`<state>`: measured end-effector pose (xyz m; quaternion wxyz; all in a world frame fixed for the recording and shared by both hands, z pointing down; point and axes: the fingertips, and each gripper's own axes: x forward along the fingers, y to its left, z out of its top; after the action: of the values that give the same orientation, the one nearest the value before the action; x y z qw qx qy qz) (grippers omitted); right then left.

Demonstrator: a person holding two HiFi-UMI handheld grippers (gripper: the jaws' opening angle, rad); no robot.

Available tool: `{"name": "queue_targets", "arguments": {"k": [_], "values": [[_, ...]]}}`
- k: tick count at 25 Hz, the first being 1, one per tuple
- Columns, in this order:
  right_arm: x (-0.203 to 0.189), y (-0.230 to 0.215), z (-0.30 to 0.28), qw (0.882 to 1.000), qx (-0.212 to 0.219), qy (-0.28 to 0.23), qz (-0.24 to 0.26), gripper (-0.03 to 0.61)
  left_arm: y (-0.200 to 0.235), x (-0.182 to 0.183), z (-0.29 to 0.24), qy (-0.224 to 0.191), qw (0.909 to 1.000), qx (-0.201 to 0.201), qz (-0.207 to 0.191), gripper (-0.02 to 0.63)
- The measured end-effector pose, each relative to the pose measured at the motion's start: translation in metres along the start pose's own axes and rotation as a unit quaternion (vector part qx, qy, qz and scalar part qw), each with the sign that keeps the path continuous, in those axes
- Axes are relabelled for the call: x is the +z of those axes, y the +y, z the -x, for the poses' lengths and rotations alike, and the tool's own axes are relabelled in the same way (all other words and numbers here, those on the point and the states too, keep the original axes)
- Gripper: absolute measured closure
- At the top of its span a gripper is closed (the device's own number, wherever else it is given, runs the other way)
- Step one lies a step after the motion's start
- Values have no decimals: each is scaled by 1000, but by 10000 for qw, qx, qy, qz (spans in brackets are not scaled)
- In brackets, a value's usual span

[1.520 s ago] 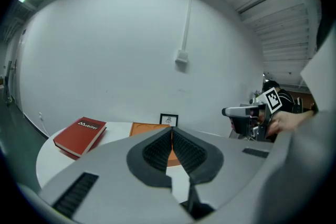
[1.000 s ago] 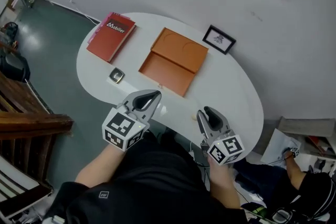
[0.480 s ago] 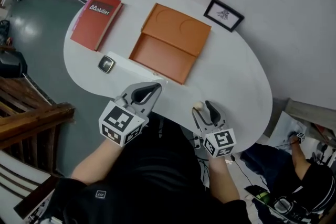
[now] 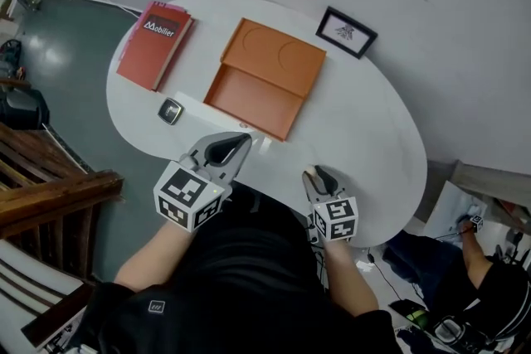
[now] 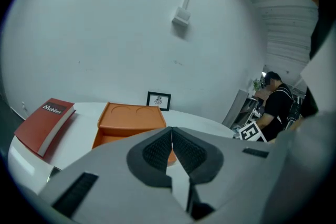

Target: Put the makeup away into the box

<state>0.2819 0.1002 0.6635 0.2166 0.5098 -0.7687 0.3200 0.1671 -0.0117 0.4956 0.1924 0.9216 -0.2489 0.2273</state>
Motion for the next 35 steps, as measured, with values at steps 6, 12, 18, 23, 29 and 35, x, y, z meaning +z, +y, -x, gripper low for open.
{"name": "queue_targets", "arguments": {"k": [6,12,18,23,29,35], "values": [[56,5,12,9991,137,-257,322,450,31,25,23,-419,9987,293,58,600],[126,26,0,9970,11,-681,358,450,87,46,47,-845,9956,376,154,600],[177,64,-44,9959,-258,-802,313,449,154,54,84,-899,9959,134,-35,599],[199,69,-74,9943,-730,-776,83,449,203,49,101,-700,9972,-175,-178,600],[186,57,-99,9932,-1022,-493,-254,448,227,32,100,-456,9984,-323,-110,600],[164,43,-109,9915,-1072,-404,-615,443,234,35,100,-535,9985,-4,115,599]]}}
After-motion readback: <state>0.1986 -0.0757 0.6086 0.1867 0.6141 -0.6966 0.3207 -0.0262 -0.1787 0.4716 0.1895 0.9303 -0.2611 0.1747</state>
